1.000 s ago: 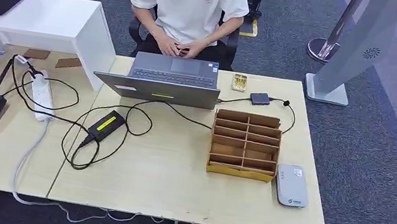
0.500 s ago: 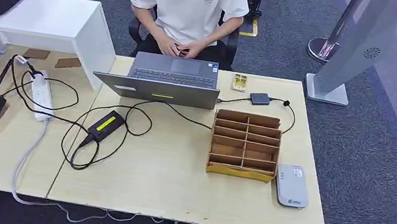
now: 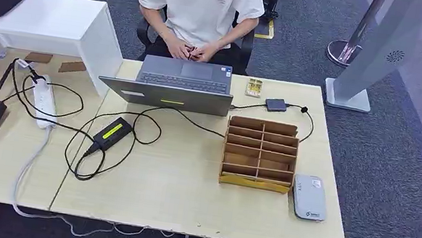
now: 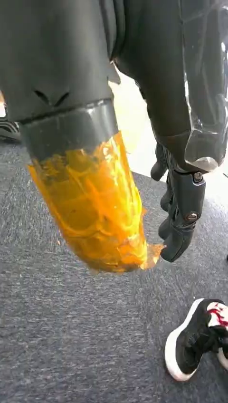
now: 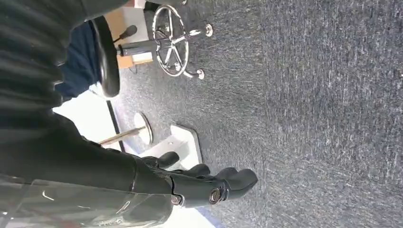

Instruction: Pass the card to the sensor for recognition and then transmit it.

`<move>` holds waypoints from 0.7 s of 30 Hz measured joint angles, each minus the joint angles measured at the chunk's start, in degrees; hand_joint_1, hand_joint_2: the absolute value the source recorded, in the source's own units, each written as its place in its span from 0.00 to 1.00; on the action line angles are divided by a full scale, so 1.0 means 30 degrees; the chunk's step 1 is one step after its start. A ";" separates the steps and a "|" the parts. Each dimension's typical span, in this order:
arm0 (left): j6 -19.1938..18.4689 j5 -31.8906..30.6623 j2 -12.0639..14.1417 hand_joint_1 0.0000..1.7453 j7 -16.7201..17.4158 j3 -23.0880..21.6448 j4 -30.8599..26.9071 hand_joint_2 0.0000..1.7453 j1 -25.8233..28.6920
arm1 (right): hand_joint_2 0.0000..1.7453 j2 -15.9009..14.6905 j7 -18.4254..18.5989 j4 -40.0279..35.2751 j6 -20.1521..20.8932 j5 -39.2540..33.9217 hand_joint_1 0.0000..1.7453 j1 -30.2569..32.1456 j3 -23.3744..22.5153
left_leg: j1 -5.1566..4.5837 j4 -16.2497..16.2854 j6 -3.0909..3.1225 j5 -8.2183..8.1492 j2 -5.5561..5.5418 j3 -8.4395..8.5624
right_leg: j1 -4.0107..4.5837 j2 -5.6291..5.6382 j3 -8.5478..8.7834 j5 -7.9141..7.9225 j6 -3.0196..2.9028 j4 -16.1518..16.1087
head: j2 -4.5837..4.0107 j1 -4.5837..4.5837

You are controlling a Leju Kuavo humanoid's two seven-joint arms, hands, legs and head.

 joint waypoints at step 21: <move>0.0015 0.4557 0.5380 0.00 -0.2002 0.0808 0.0175 0.00 0.0932 | 1.00 0.0291 0.0393 -0.0007 -0.0109 -0.0728 0.00 -0.0012 -0.0189 | 0.0032 -0.0011 -0.0095 -0.0026 0.0010 0.0009 | 0.0049 0.0012 0.0000 -0.0032 -0.0062 0.0033 | 0.0000 -0.0015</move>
